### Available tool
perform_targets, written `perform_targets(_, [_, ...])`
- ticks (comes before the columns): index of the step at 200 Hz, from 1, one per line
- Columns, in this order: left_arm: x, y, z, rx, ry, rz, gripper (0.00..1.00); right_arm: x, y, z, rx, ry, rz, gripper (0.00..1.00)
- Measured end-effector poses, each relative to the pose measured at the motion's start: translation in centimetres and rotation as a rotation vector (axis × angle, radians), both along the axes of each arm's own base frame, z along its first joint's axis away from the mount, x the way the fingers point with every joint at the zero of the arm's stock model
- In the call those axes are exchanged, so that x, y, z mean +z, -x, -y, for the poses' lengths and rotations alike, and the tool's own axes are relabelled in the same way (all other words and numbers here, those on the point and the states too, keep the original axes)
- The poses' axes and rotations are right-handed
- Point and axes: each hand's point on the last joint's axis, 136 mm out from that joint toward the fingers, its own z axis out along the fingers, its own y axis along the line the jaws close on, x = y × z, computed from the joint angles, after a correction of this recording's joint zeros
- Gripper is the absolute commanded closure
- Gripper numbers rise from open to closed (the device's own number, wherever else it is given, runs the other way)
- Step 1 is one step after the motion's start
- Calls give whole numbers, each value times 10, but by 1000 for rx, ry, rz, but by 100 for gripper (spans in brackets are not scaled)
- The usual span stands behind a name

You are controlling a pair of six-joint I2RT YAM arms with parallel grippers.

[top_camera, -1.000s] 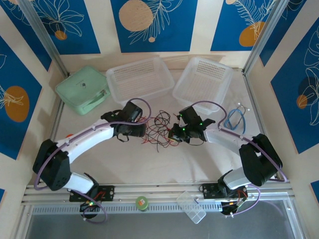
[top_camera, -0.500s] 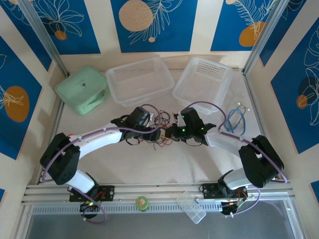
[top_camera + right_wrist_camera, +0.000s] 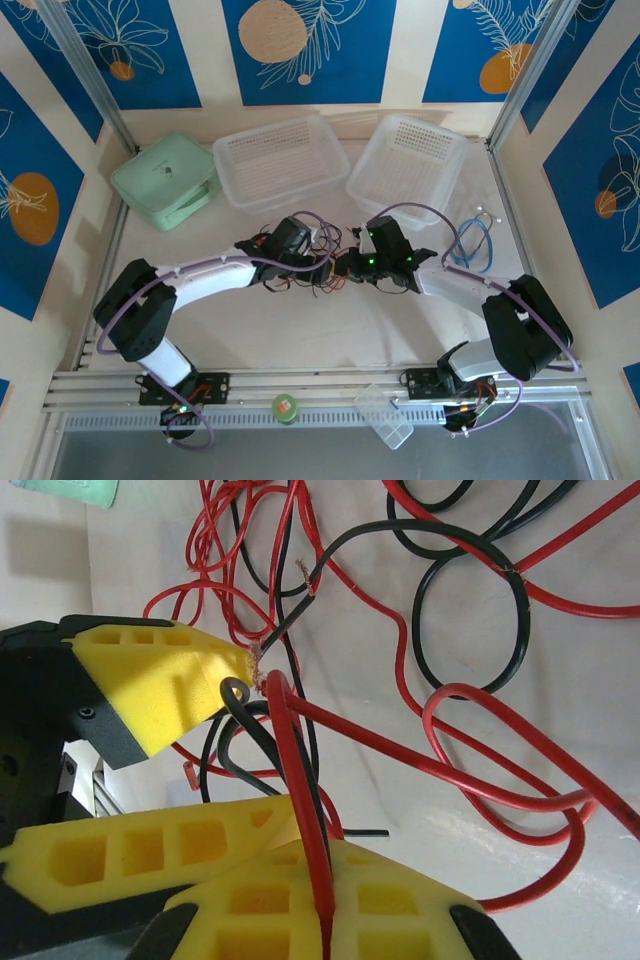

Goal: Untangle the cables

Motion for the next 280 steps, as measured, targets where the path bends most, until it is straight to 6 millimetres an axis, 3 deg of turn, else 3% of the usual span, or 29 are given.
perform_targets(38, [7, 10, -1, -25, 71, 14, 19, 7, 7, -1, 31, -37, 8, 100])
perform_targets(92, [60, 33, 8, -166, 289, 56, 19, 31, 14, 8, 142, -158, 96, 100])
perform_targets(126, [88, 37, 8, -209, 364, 101, 19, 56, 21, 9, 227, -233, 180, 100])
perform_targets(162, [85, 33, 7, -204, 369, 104, 20, 74, 30, 7, 290, -281, 242, 100])
perform_targets(218, [73, 21, 9, -173, 346, 115, 23, 64, 38, 8, 303, -295, 221, 100])
perform_targets(280, [60, 4, 4, -88, 318, 151, 25, 67, 37, 7, 294, -311, 224, 100])
